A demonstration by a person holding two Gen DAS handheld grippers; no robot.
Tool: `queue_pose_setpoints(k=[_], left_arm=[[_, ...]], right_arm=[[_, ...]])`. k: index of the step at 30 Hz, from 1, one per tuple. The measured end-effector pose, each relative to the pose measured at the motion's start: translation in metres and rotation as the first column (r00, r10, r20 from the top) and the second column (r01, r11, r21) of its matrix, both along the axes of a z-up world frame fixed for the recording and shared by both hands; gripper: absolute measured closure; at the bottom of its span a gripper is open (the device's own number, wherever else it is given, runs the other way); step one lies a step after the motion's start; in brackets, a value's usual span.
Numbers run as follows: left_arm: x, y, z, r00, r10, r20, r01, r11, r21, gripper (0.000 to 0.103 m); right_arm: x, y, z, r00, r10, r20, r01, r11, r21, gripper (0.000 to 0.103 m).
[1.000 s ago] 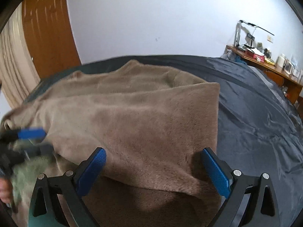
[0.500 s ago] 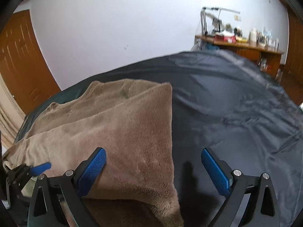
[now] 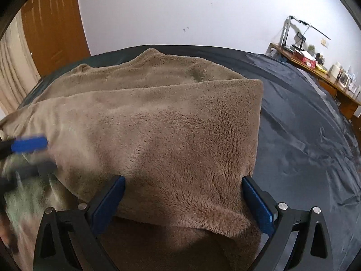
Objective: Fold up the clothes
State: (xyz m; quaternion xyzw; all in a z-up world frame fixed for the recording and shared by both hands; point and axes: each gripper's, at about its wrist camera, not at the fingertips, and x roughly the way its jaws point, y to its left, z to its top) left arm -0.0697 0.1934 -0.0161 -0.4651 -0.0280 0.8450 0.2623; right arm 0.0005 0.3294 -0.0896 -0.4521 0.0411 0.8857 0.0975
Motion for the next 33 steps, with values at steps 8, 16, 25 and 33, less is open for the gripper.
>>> queue_pose_setpoints(k=[8,16,25,33], left_arm=[[0.0,-0.011,-0.023,0.999,0.031,-0.039,-0.037,0.987,-0.154,0.018],[0.002,-0.023,-0.021,0.998,0.046,-0.033,-0.05,0.989,-0.142,0.018],[-0.045,0.008,-0.016,0.993,0.12,-0.004,-0.119,0.973,-0.196,0.017],[-0.041,0.012,-0.02,0.994,0.084,-0.063,-0.097,0.968,-0.231,0.015]], right_arm=[[-0.002,-0.003,-0.002,1.0,0.023,0.007,-0.023,1.0,0.013,0.001],[-0.001,-0.001,-0.001,1.0,0.021,0.006,-0.022,1.0,0.011,0.001],[0.0,0.0,-0.001,1.0,0.019,0.004,-0.019,1.0,0.005,0.001],[0.0,-0.001,-0.001,1.0,0.016,0.004,-0.016,1.0,0.006,0.001]])
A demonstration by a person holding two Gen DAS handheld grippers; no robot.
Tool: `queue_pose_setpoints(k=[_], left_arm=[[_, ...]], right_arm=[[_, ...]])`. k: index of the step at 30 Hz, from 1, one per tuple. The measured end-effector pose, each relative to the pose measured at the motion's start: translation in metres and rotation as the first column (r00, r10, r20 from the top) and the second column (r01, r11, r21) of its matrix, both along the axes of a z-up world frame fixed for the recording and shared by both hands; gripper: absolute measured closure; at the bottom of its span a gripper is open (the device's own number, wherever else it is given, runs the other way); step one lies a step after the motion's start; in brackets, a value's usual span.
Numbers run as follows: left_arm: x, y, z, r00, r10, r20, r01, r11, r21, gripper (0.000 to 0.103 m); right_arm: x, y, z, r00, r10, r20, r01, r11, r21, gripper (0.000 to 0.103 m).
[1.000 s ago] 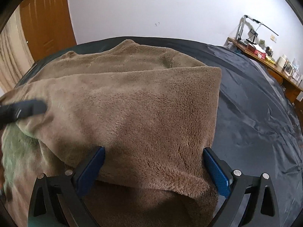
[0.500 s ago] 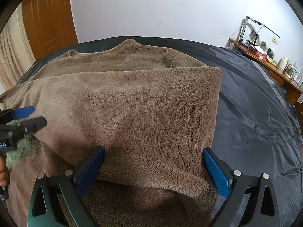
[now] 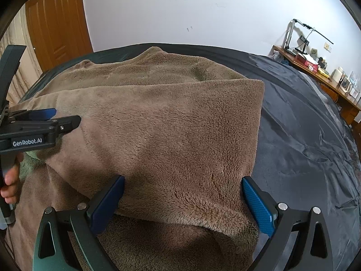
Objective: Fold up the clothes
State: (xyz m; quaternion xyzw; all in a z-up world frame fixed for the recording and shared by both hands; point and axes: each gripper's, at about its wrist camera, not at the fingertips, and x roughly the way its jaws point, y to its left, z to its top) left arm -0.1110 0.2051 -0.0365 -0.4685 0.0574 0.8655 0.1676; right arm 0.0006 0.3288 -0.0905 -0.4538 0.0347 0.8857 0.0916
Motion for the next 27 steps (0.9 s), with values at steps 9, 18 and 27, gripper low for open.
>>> queue_pose_setpoints(k=[9,18,27], left_arm=[[0.01,-0.023,0.004,0.999,-0.011,-0.038,0.012,0.999,0.033,0.015],[-0.013,-0.09,0.002,0.991,0.131,-0.008,-0.131,0.991,-0.009,0.015],[-0.016,-0.088,-0.004,0.991,0.126,-0.049,-0.126,0.992,-0.003,0.008]], right_arm=[[0.001,0.006,0.0,1.0,-0.004,-0.013,0.004,0.999,-0.041,0.001],[0.001,0.009,0.0,1.0,-0.003,-0.018,0.002,0.998,-0.061,0.0],[0.001,0.011,0.0,1.0,-0.001,-0.021,-0.001,0.998,-0.07,0.0]])
